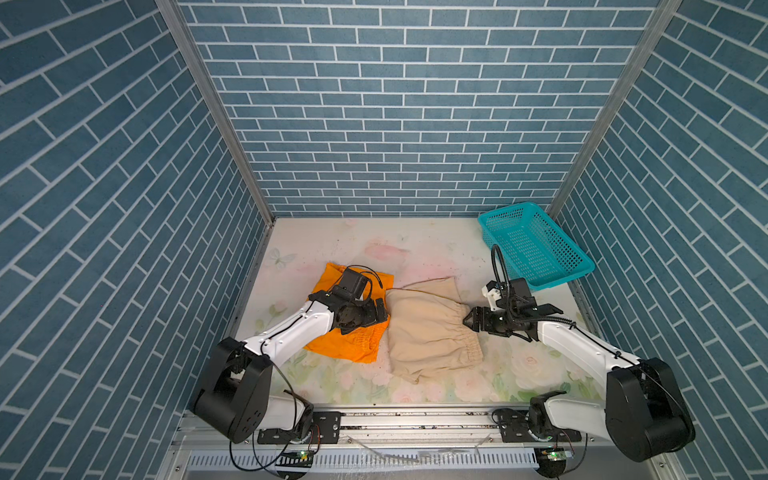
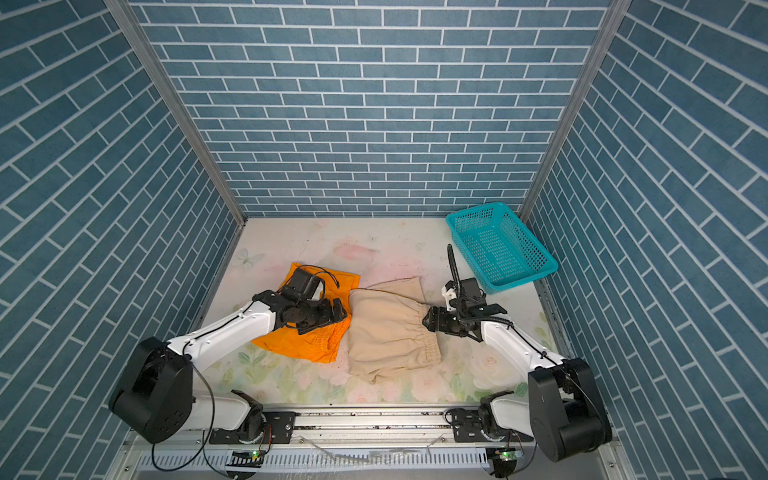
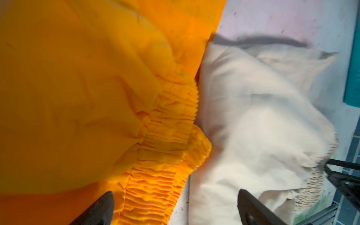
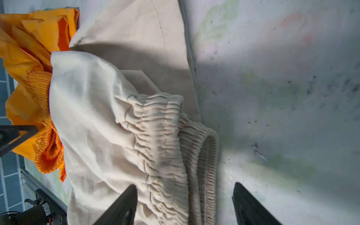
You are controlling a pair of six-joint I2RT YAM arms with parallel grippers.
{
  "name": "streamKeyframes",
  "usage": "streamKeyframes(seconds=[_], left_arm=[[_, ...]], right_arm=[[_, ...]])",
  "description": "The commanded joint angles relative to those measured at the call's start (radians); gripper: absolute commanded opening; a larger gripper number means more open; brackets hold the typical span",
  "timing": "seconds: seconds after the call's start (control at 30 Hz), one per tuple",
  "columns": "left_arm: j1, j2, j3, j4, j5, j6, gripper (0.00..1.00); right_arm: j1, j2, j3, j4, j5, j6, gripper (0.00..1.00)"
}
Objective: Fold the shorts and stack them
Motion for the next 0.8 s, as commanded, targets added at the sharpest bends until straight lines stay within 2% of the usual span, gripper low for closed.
streamKeyframes(seconds=[0.0,0.17,0.37,0.57,0.77], left_arm=[[-0.046,-0.063,0.06,-0.085,-0.054,0.001,1.0],[-0.152,-0.071,-0.014,0.06,-0.011,-0.049,1.0],[-0.256,0.045,-0.036,0.14,-0.029,-0.045,1.0],[-0.287,0.165,-0.021,0.166,-0.046,-0.024,1.0],[-0.311,0.235,-0.016,0.211,-0.044,-0.014,1.0]], right_arm=[[0.0,0.019,-0.046,0.096,-0.061,-0.018,0.79],[0.0,0.073,-0.058,0.114,-0.051,-0.012,0.79],[0.0,0.094,-0.087,0.16,-0.063,0.014,0.79],[0.001,0.1,-0.1,0.186,-0.071,0.087,0.78],[0.002,0.118,-0.161,0.303,-0.138,0.162,0.74]])
